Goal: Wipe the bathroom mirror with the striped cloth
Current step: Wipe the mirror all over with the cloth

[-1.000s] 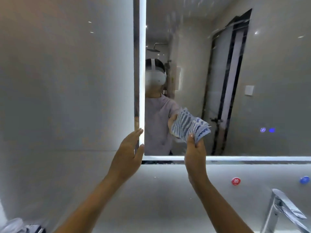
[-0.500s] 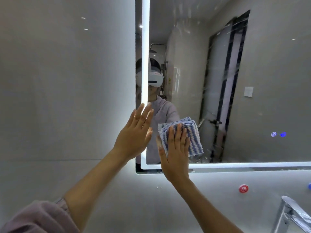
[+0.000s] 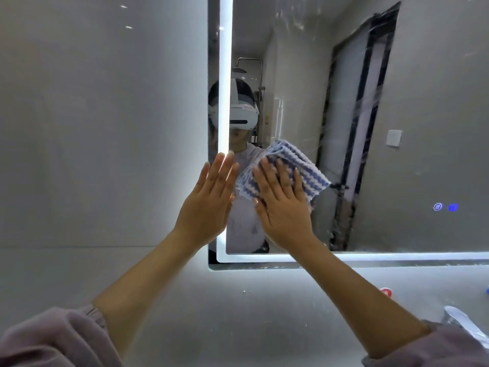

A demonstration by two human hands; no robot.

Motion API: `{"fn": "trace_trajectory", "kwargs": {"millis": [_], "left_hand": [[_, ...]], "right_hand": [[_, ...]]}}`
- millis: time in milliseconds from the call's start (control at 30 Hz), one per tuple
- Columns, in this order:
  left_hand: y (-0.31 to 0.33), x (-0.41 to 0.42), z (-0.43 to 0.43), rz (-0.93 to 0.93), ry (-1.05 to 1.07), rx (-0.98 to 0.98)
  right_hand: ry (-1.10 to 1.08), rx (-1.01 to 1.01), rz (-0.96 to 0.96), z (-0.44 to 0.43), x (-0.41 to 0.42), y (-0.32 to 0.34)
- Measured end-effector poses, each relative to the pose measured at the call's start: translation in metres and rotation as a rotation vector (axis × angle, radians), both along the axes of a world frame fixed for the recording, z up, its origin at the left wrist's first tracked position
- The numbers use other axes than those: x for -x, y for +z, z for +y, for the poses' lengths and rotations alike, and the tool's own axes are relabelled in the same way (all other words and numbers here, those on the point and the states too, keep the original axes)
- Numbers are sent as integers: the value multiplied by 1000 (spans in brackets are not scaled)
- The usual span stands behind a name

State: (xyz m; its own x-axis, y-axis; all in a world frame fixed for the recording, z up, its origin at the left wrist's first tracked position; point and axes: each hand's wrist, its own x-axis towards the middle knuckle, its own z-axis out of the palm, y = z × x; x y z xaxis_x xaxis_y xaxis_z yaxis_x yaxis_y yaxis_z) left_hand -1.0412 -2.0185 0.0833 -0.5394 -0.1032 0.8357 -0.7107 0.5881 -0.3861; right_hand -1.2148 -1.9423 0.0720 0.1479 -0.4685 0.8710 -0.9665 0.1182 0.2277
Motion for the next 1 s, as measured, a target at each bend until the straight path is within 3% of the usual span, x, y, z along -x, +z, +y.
{"fn": "trace_trajectory", "kwargs": {"millis": [267, 533, 667, 833, 900, 1000], "left_hand": [[-1, -1, 2, -8, 21, 1], [5, -5, 13, -55, 67, 8], [6, -4, 16, -55, 59, -37], [2, -3, 16, -43, 72, -79], [2, -4, 18, -51, 89, -87], [5, -4, 22, -72, 117, -106]], "right_hand": [[13, -279, 303, 19, 2, -98], [16, -54, 117, -2, 7, 8], [-6, -76, 119, 0, 1, -34], [-44, -394, 297, 25, 6, -132], [-34, -408, 292, 35, 17, -135], [-16, -273, 232, 37, 37, -104]]}}
